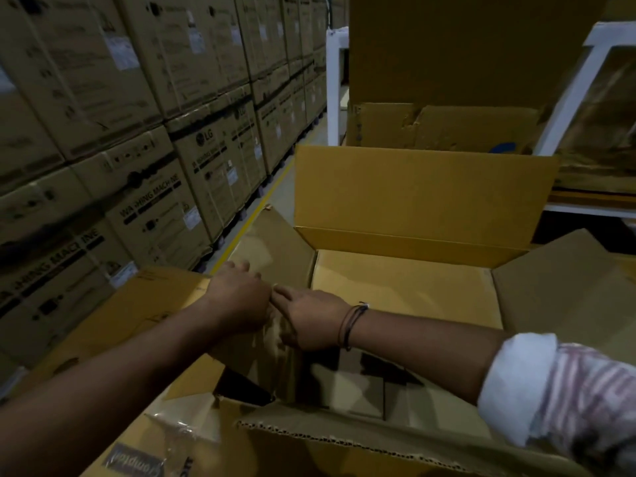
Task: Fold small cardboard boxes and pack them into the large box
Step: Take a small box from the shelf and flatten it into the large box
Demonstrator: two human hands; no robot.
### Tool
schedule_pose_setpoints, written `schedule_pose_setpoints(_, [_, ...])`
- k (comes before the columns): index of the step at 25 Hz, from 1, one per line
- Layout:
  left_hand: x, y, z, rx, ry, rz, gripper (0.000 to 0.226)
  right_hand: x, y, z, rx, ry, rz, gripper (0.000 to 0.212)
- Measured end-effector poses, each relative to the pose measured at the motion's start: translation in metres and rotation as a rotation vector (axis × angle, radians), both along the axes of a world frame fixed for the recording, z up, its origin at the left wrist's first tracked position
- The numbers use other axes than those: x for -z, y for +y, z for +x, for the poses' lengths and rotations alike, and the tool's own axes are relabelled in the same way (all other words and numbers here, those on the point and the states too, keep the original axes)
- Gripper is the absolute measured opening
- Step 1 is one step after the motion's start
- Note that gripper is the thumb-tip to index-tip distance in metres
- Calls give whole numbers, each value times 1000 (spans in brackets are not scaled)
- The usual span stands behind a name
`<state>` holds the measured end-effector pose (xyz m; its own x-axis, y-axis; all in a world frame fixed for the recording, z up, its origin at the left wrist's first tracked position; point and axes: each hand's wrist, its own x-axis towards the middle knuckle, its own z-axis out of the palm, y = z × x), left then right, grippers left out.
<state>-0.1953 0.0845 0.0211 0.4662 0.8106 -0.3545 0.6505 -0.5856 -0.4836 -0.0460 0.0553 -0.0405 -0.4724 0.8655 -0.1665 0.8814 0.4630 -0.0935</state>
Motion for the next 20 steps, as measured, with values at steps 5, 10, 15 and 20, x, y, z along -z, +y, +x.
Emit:
schedule_pose_setpoints(5, [8,9,17,45,-83,0,49,-7,-12,54,54,-43,35,80])
schedule_pose_setpoints(10, [33,26,83,61,-257,-117,46,12,-40,164,291,-184,8,73])
schedule_pose_setpoints(15, [87,49,131,12,-339,-281,66,43,-79,243,381,-361,5,70])
schedule_pose_setpoints(20, [122,47,151,377,-195,-39,89,69,-80,253,355,-449,29,75])
